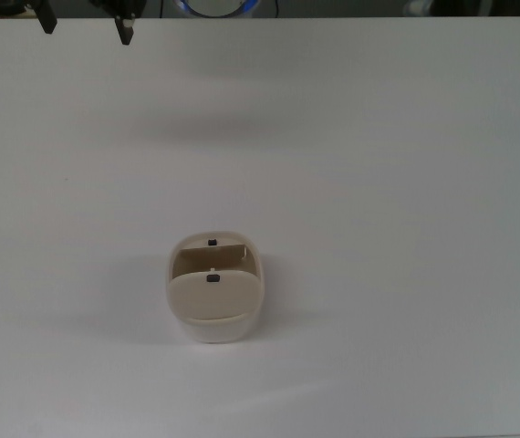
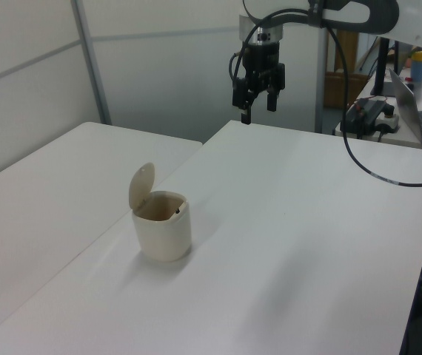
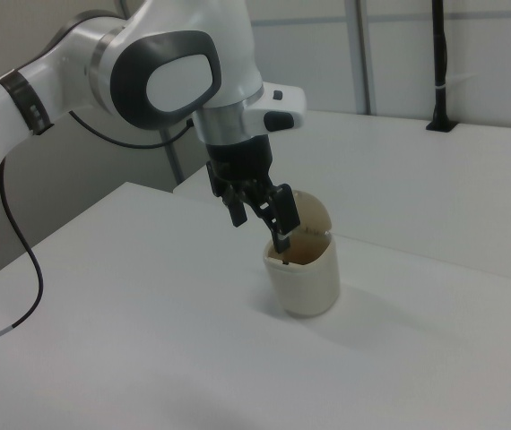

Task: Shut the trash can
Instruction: 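Move the gripper over toward the open lid of the cream trash can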

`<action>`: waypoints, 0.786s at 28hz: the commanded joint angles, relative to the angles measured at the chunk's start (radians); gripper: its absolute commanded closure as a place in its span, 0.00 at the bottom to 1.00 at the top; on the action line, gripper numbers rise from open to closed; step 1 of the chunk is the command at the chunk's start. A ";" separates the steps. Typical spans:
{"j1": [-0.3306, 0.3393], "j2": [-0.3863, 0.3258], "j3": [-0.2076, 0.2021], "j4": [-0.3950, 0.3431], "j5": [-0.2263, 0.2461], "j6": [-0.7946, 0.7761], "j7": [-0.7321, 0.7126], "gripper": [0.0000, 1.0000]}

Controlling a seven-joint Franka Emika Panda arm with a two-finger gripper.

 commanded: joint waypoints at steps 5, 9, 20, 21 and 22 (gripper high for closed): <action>0.033 0.012 0.003 -0.007 -0.005 0.046 -0.121 0.00; 0.036 0.039 0.028 -0.011 0.010 0.088 -0.144 0.00; 0.038 0.146 0.086 -0.013 0.105 0.373 -0.104 0.00; 0.038 0.152 0.092 -0.013 0.105 0.401 -0.097 0.00; 0.038 0.167 0.100 -0.013 0.104 0.455 -0.079 0.00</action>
